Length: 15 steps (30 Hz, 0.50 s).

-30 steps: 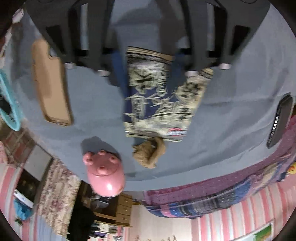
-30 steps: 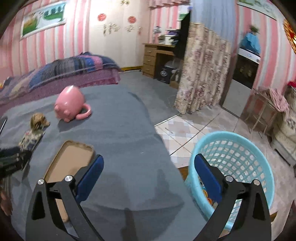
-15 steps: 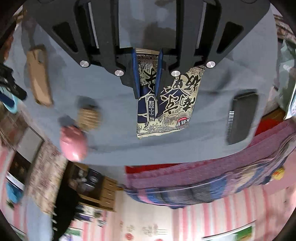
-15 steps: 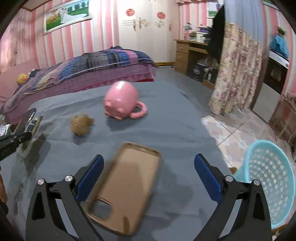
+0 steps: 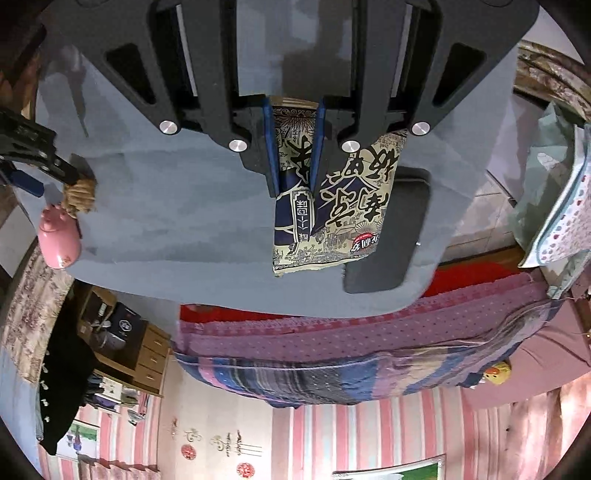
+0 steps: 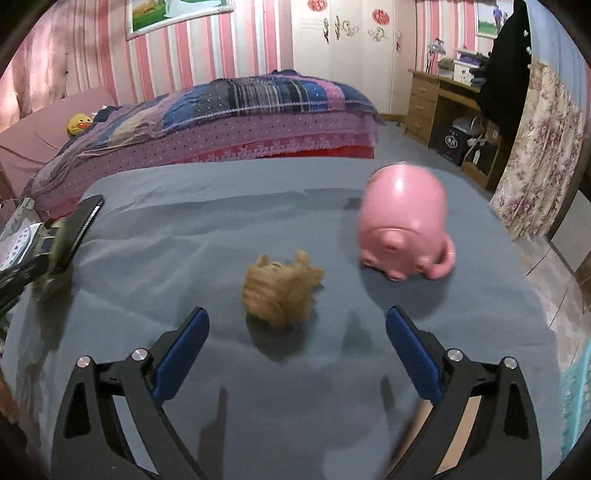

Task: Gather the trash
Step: 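Grasp the printed snack bag with the left tool while the right tool grasps crumpled brown paper, then carry the snack bag and brown paper over the blue basket and open both tools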

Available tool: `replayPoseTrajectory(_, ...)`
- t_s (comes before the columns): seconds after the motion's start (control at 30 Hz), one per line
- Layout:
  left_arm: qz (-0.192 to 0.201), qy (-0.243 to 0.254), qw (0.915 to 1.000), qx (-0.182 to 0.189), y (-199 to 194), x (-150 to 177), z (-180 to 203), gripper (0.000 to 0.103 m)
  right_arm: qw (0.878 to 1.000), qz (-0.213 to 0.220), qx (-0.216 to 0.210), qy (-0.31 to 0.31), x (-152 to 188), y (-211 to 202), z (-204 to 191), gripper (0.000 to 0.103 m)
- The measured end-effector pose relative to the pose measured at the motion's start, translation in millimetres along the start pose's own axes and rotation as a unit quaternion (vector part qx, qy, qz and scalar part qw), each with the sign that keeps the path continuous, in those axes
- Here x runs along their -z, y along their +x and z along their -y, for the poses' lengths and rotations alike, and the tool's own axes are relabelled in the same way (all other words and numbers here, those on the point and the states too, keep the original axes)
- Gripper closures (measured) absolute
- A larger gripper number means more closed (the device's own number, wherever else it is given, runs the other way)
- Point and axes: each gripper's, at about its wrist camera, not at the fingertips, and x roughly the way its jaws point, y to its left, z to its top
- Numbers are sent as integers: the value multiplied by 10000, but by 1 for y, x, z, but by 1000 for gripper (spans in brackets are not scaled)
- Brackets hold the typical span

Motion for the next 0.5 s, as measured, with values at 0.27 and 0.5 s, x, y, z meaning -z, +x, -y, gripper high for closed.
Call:
replayPoseTrajectory(0.27, 91, 102, 9999, -86, -7, -9, 8, 88, 9993, 1, -376, -28, -1, -2, 0, 62)
replayPoseTrajectory(0.5, 323, 517, 9979, 212, -35, -20, 70, 88, 9980, 610, -120, 95, 22, -80, 39, 62)
